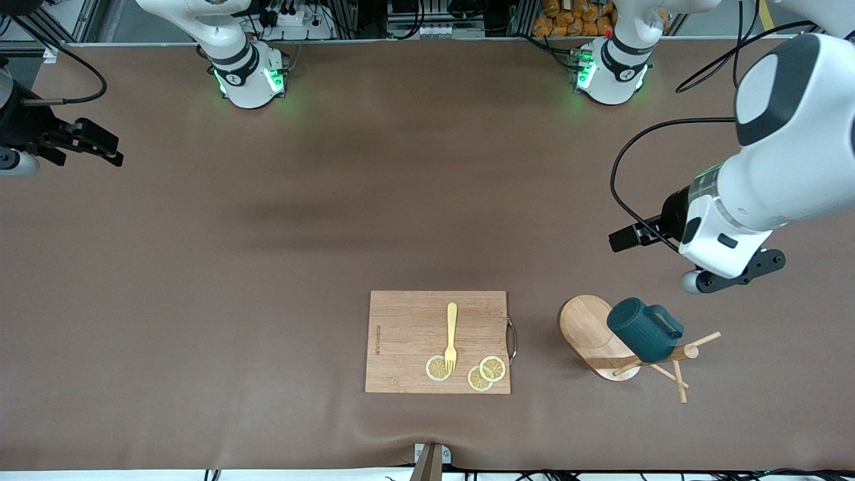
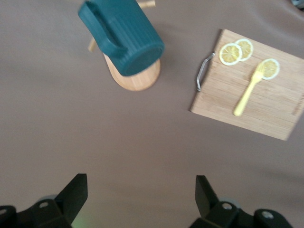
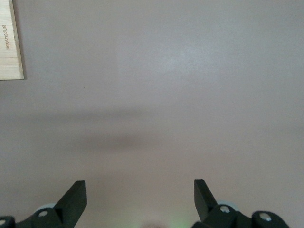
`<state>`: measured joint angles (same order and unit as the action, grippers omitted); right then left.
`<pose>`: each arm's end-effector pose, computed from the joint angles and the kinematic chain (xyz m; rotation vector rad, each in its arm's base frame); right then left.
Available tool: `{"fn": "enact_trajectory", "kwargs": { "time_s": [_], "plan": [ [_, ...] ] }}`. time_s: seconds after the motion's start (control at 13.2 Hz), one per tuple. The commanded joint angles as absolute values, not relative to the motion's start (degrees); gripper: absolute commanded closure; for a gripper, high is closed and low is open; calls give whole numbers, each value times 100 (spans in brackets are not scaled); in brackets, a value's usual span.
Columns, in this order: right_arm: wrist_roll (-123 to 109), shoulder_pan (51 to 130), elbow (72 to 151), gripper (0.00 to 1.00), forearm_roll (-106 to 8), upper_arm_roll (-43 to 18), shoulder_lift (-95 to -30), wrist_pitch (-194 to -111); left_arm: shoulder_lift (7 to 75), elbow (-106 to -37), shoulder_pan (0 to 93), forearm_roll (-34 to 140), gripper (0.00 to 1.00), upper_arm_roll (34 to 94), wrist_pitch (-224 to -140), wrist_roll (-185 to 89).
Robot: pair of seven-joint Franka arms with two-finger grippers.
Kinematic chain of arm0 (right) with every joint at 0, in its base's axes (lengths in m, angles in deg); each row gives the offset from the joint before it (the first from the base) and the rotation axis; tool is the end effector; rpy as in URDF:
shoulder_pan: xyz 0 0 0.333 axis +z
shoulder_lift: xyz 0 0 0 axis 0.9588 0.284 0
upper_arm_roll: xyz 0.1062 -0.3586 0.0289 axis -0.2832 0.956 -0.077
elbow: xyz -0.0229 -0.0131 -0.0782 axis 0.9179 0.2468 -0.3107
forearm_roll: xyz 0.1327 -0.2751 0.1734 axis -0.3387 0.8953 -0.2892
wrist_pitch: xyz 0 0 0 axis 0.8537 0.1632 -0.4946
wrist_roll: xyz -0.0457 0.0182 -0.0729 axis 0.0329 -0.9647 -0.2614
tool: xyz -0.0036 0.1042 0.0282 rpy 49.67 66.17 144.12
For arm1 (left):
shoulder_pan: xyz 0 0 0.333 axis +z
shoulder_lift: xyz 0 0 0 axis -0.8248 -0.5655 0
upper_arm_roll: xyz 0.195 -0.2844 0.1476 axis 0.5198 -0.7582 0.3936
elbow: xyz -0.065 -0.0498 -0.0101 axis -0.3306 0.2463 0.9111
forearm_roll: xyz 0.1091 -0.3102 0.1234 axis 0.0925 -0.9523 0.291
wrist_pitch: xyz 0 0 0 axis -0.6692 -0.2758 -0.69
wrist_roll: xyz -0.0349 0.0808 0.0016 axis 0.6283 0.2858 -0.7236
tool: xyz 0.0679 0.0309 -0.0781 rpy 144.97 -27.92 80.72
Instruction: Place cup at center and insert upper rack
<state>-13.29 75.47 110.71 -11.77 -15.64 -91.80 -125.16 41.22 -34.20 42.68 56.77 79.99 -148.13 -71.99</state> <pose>0.4666 -0.0067 0.6760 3.1377 -0.0437 -0.0881 0.6302 -0.1739 0.6188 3.0448 0.4102 -0.1678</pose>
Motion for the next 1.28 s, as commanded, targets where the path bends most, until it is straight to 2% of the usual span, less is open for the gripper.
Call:
{"fn": "enact_trajectory", "kwargs": {
  "time_s": [0.0, 0.15, 0.3, 0.38, 0.91, 1.21],
  "plan": [
    [-1503, 7605, 11080, 0, -1208, -1561, -9244, -12466, 4467, -4012, 4370, 6047, 0, 7917, -15196, -6629],
    [-1521, 7605, 11071, 0, -1208, -1561, -9244, -12422, 4826, -4695, 4379, 6091, 0, 7917, -15826, -6399],
    [-1512, 7605, 11071, 0, -1208, -1561, -9244, -12422, 5335, -5705, 4370, 6371, 0, 7917, -16687, -6319],
    [-1512, 7605, 11071, 0, -1208, -1561, -9244, -12431, 5529, -5971, 4370, 6616, 0, 7900, -16822, -6275],
    [-1512, 7605, 11054, 0, -1208, -1561, -9244, -12396, 5953, -5588, 4598, 6593, 0, 7978, -16376, -6116],
    [-1512, 7605, 11045, 0, -1208, -1561, -9244, -12378, 6172, -5622, 4923, 6461, 0, 7935, -16314, -6020]
  ]
}}
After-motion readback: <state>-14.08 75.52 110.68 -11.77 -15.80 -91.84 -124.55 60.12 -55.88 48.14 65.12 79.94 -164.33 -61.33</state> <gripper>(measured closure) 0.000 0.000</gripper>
